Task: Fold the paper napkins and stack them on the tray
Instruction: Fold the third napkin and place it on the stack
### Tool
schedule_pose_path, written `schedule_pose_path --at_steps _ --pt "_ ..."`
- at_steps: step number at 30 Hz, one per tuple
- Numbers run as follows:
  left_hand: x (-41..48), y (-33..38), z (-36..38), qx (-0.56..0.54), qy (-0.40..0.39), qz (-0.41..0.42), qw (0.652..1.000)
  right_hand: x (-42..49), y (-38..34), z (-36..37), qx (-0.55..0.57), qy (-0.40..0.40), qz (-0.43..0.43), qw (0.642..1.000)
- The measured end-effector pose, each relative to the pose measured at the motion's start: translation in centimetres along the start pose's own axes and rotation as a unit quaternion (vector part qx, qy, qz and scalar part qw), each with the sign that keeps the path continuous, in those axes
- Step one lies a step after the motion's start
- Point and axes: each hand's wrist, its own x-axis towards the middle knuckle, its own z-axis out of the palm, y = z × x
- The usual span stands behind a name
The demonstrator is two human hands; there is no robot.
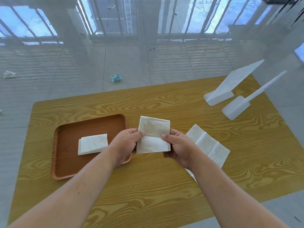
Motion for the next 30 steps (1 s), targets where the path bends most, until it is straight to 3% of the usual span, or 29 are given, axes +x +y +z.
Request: schedule_pose_path --at_steps 10,18,22,27,30 --pt "0.0 -0.1 -1.0 -0.067 -0.024 -0.014 0.997 0.5 0.1 -0.1 0.042 -0.034 -0.021 0.998" --pt "0.5 -1.3 -4.0 -0.016 0.031 0.032 0.999 2.9 1.1 2.7 -0.019 0.048 -0.023 0.998" --pt "0.2 -2.3 -7.8 0.034 0.100 0.000 0.994 4.7 1.7 5.9 -0.058 0.042 -0.012 0.997" --pt "-1.0 -3.9 -14.4 0.083 0.195 -0.006 0.977 7.4 3.2 11.8 -0.182 0.035 0.012 0.983" --pt "-1.4 -5.0 -17.9 0.168 0.246 0.000 0.955 9.2 4.2 15.3 -0.268 0.042 -0.010 0.963"
